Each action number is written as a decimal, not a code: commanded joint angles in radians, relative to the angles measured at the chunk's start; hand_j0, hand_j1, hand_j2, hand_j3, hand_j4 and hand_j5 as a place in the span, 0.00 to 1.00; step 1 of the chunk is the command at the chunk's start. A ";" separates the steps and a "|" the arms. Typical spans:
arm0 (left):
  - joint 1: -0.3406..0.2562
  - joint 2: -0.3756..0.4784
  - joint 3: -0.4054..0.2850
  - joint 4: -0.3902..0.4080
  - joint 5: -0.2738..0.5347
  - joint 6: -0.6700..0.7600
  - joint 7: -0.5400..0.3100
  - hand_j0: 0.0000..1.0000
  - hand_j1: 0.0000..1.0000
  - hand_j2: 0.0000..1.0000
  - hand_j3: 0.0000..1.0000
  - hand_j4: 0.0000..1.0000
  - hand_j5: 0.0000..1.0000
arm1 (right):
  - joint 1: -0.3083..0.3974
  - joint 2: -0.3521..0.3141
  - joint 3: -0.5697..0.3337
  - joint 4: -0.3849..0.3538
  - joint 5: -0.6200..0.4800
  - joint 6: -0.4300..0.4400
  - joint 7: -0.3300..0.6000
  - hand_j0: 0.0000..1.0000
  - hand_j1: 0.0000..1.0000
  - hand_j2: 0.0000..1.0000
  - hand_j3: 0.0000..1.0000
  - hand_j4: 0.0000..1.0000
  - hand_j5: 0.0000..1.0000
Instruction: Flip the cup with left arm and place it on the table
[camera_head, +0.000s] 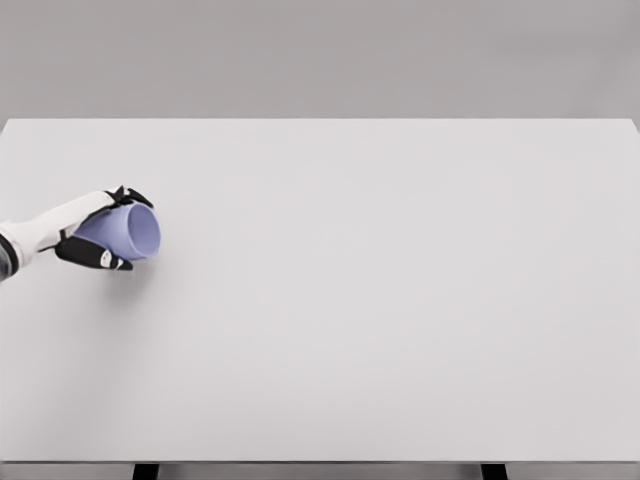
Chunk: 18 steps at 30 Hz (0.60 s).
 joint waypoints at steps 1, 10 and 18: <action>0.000 -0.006 0.035 0.002 0.033 0.000 0.001 0.46 0.46 0.46 0.46 0.46 0.46 | 0.000 0.000 -0.001 0.000 0.000 0.000 0.000 1.00 1.00 1.00 1.00 1.00 1.00; -0.003 -0.106 0.148 0.072 0.109 -0.020 0.001 0.46 0.46 0.46 0.46 0.46 0.46 | 0.000 0.000 0.000 0.000 0.000 0.000 0.000 1.00 1.00 1.00 1.00 1.00 1.00; -0.002 -0.170 0.214 0.144 0.186 -0.135 0.001 0.46 0.46 0.46 0.46 0.46 0.46 | 0.000 0.000 0.000 0.000 0.000 0.000 0.000 1.00 1.00 1.00 1.00 1.00 1.00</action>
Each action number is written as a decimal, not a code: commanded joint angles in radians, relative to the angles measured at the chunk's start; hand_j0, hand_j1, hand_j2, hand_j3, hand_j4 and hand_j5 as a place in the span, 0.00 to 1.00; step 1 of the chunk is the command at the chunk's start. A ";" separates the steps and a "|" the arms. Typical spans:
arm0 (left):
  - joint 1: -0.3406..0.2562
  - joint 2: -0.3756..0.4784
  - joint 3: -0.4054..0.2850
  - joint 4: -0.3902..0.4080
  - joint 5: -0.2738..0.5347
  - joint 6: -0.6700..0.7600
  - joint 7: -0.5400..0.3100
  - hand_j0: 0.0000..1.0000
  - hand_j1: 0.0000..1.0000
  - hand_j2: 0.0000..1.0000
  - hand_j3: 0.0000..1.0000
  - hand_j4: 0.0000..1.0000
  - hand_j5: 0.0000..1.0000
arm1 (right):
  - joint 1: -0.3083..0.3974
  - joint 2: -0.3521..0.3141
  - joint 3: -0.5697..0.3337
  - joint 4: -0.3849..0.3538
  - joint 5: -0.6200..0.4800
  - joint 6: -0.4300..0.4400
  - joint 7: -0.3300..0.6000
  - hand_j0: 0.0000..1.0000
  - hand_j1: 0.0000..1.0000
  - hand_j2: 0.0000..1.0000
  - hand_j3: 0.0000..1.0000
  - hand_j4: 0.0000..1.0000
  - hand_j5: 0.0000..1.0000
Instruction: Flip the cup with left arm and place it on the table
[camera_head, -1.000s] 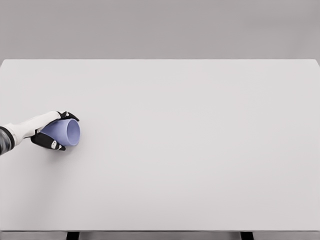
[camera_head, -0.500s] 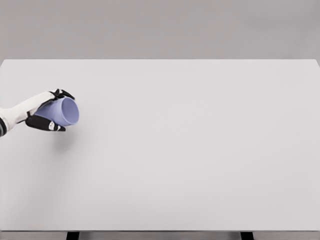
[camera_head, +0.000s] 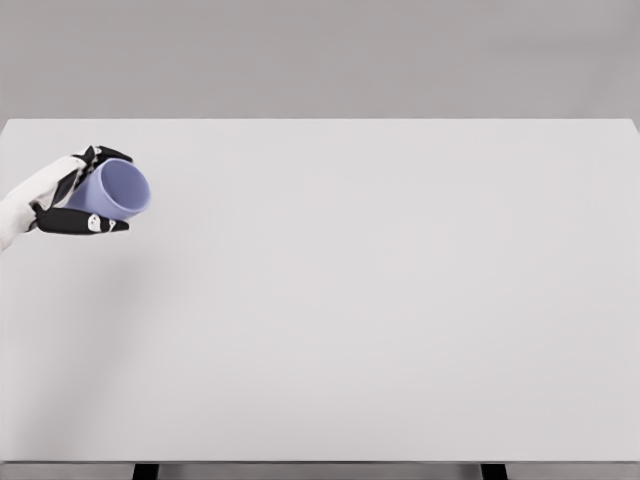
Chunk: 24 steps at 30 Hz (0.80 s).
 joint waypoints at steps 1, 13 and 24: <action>0.000 -0.008 0.008 0.018 0.043 -0.018 0.001 0.47 0.47 0.47 0.47 0.47 0.47 | 0.000 0.000 0.000 0.000 0.000 0.000 0.000 1.00 1.00 1.00 1.00 1.00 1.00; 0.000 -0.063 0.011 0.120 0.118 -0.203 0.001 0.47 0.47 0.47 0.47 0.47 0.47 | 0.000 0.000 0.000 0.000 0.000 0.000 0.000 1.00 1.00 1.00 1.00 1.00 1.00; 0.002 -0.091 0.005 0.235 0.227 -0.329 0.001 0.47 0.47 0.47 0.47 0.47 0.47 | 0.000 0.000 -0.001 0.001 0.000 0.000 0.000 1.00 1.00 1.00 1.00 1.00 1.00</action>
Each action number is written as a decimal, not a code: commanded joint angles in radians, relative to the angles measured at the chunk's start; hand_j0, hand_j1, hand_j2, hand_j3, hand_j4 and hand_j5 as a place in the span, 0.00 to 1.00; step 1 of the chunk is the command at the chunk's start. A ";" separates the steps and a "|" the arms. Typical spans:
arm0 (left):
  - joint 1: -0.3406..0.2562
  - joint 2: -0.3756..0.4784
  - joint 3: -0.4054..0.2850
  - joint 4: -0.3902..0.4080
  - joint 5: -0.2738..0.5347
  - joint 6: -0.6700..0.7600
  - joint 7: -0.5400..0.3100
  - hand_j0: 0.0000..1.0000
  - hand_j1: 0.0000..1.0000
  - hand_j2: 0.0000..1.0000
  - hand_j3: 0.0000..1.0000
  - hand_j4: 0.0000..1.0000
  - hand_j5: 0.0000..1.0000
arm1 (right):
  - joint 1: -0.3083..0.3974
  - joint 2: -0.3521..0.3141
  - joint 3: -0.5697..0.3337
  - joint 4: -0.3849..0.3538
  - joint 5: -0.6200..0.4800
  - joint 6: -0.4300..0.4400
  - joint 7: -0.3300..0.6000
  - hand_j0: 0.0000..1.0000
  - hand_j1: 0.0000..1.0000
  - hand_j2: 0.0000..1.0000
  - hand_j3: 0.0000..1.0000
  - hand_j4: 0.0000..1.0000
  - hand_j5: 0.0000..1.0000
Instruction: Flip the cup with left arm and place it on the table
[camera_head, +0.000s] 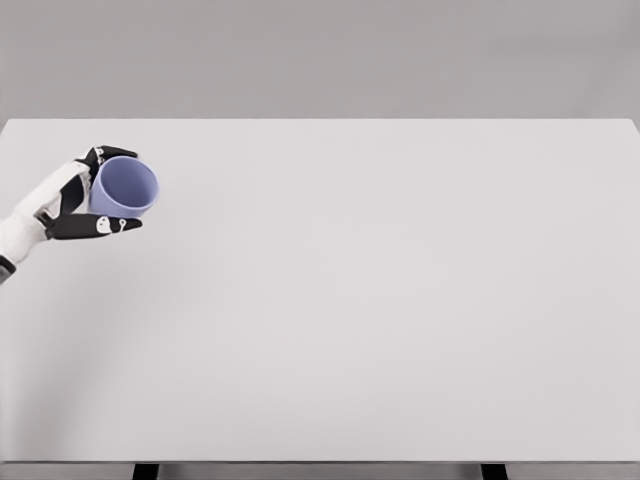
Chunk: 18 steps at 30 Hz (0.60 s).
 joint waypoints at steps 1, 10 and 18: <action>0.000 -0.018 0.004 0.034 0.020 -0.043 0.001 0.47 0.47 0.47 0.47 0.47 0.47 | 0.000 0.000 0.000 0.000 0.000 0.001 0.000 1.00 1.00 1.00 1.00 1.00 1.00; 0.000 -0.049 -0.005 0.154 0.129 -0.117 0.001 0.47 0.47 0.47 0.47 0.47 0.47 | 0.000 0.000 0.001 0.000 0.000 0.001 0.000 1.00 1.00 1.00 1.00 1.00 1.00; 0.000 -0.089 0.002 0.214 0.189 -0.136 0.001 0.48 0.48 0.48 0.48 0.48 0.48 | 0.000 0.000 0.001 0.000 0.000 0.000 0.000 1.00 1.00 1.00 1.00 1.00 1.00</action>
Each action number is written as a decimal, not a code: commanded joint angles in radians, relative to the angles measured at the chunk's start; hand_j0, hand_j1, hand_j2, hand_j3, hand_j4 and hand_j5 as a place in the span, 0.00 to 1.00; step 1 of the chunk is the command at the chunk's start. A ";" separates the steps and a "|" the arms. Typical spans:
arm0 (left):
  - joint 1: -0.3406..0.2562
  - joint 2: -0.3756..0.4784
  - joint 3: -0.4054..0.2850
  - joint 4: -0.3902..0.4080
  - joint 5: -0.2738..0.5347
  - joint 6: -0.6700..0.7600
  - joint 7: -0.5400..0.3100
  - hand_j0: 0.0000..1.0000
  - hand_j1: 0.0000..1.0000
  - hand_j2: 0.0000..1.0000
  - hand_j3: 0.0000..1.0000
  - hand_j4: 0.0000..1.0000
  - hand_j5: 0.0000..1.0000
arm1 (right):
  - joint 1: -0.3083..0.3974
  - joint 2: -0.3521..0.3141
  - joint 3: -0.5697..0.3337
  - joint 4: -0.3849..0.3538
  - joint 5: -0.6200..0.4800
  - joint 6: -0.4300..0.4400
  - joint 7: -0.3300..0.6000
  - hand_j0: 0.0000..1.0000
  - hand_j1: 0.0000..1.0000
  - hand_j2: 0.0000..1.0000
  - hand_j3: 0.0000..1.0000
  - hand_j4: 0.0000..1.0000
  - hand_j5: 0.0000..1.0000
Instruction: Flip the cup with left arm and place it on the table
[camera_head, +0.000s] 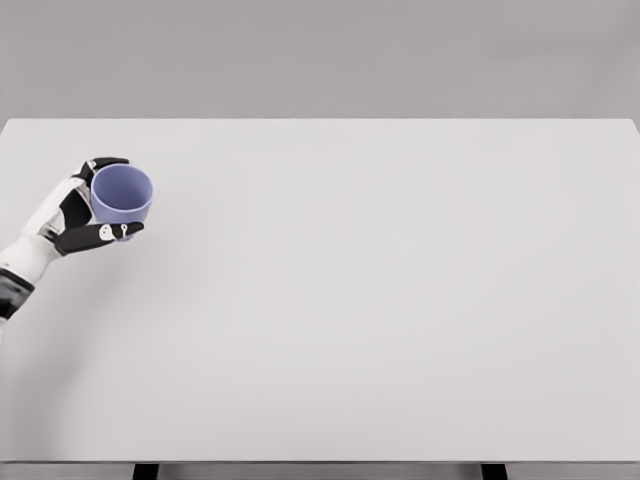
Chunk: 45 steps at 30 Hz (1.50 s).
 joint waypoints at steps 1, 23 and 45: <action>0.000 -0.018 0.005 0.029 0.019 -0.009 0.001 0.48 0.48 0.48 0.48 0.48 0.48 | 0.000 0.000 0.000 0.000 0.000 0.000 0.000 1.00 1.00 1.00 1.00 1.00 1.00; -0.038 -0.081 0.009 0.206 0.134 -0.219 0.001 0.49 0.49 0.49 0.49 0.49 0.49 | 0.000 0.000 0.000 0.001 0.000 0.000 0.000 1.00 1.00 1.00 1.00 1.00 1.00; -0.034 -0.079 0.009 0.206 0.203 -0.147 0.001 0.51 0.51 0.51 0.51 0.51 0.51 | 0.000 0.000 0.000 0.000 0.000 0.000 0.000 1.00 1.00 1.00 1.00 1.00 1.00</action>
